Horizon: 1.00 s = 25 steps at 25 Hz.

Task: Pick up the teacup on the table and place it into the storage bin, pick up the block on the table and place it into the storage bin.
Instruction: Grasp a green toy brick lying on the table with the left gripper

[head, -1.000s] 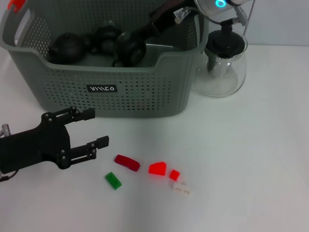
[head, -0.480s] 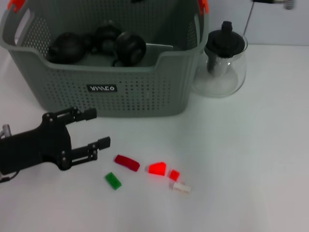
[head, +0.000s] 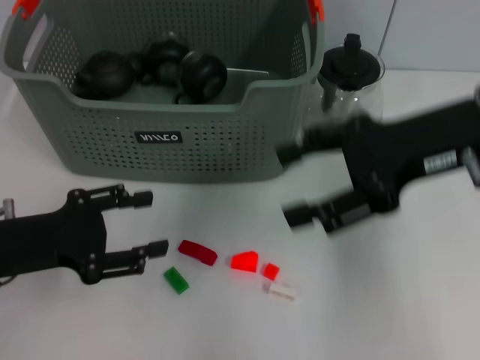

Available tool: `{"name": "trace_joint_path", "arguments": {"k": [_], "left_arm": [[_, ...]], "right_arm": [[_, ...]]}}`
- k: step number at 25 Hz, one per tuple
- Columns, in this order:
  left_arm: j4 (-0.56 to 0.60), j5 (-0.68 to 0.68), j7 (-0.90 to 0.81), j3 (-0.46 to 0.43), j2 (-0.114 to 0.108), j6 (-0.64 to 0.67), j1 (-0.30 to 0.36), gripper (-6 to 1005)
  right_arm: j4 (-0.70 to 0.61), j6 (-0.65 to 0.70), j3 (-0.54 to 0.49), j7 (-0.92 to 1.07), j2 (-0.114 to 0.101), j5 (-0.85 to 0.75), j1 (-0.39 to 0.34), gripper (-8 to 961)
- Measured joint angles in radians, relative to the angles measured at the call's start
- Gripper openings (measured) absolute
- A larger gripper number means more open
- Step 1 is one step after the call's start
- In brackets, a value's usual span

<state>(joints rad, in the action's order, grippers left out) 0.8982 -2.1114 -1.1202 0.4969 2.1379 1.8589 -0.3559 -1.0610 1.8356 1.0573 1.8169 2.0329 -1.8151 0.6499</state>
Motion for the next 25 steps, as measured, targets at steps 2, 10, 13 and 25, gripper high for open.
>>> {"name": "trace_joint_path", "arguments": {"k": [2, 10, 13, 25], "left_arm": [[0.068, -0.032, -0.066, 0.040, 0.005, 0.003, -0.003, 686], [0.412, -0.207, -0.553, 0.405, 0.033, -0.086, -0.035, 686], [0.457, -0.316, -0.724, 0.548, 0.035, -0.138, -0.062, 685], [0.482, -0.553, -1.216, 0.935, 0.039, -0.253, -0.139, 685]], "right_arm": [[0.028, 0.008, -0.001, 0.009, 0.003, -0.068, -0.015, 923], [0.087, -0.032, -0.031, 0.013, 0.022, -0.279, -0.030, 922], [0.110, -0.046, -0.050, -0.001, 0.014, -0.284, -0.029, 922], [0.162, -0.077, -0.077, -0.038, -0.001, -0.290, -0.028, 923]]}}
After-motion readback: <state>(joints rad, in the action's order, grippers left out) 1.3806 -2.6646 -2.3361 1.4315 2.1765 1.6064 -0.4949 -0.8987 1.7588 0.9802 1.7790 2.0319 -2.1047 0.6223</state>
